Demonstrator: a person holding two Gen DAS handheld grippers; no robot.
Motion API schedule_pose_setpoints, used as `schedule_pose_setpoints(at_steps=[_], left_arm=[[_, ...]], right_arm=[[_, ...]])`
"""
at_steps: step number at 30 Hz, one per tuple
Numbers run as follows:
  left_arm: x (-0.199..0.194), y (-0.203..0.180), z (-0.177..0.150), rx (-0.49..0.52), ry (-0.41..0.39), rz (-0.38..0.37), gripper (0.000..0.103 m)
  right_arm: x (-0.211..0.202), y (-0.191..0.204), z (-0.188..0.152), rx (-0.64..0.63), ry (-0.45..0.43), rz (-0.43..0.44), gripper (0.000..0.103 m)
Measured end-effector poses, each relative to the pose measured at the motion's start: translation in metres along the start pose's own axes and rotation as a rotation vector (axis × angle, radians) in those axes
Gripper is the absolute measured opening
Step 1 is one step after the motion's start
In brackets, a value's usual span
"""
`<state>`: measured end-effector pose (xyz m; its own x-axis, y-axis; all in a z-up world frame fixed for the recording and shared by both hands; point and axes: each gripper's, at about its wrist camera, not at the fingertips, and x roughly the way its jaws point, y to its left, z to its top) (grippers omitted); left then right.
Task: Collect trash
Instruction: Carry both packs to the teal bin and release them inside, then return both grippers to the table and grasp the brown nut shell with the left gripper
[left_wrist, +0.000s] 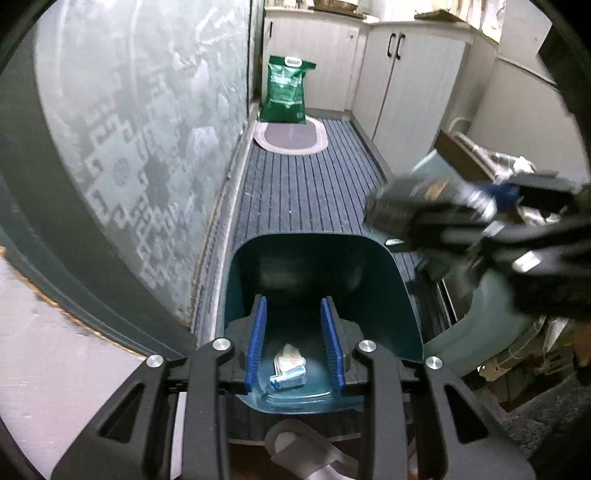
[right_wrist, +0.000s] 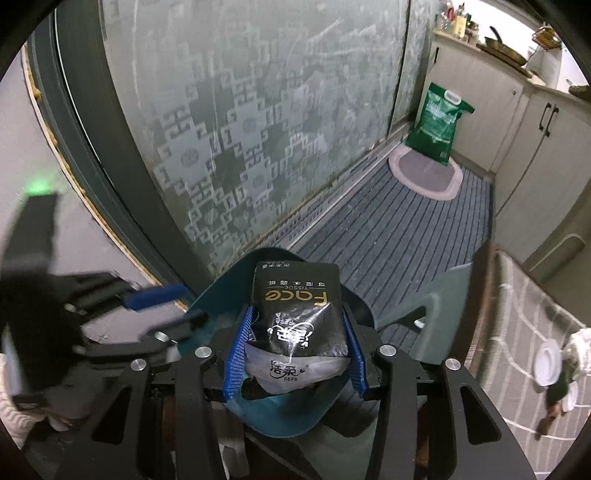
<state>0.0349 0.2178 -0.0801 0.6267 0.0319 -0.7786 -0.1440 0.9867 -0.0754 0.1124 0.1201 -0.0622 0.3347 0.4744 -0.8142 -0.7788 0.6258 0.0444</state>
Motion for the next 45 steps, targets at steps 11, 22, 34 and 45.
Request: schedule_pose_setpoints(at_steps=[11, 22, 34, 45], left_arm=[[-0.052, 0.008, 0.010, -0.016, -0.121, 0.009, 0.022], [-0.095, 0.004, 0.021, -0.016, -0.216, 0.005, 0.022], [-0.139, -0.018, 0.035, 0.007, -0.328, -0.004, 0.023], [-0.152, -0.036, 0.049, -0.006, -0.393, -0.020, 0.034]], right_arm=[[0.049, 0.016, -0.011, -0.024, 0.109, 0.006, 0.046], [0.084, 0.013, -0.028, -0.030, 0.188, -0.014, 0.059], [0.048, 0.021, -0.021, -0.031, 0.094, 0.078, 0.060], [-0.041, 0.000, -0.005, 0.005, -0.162, 0.109, 0.060]])
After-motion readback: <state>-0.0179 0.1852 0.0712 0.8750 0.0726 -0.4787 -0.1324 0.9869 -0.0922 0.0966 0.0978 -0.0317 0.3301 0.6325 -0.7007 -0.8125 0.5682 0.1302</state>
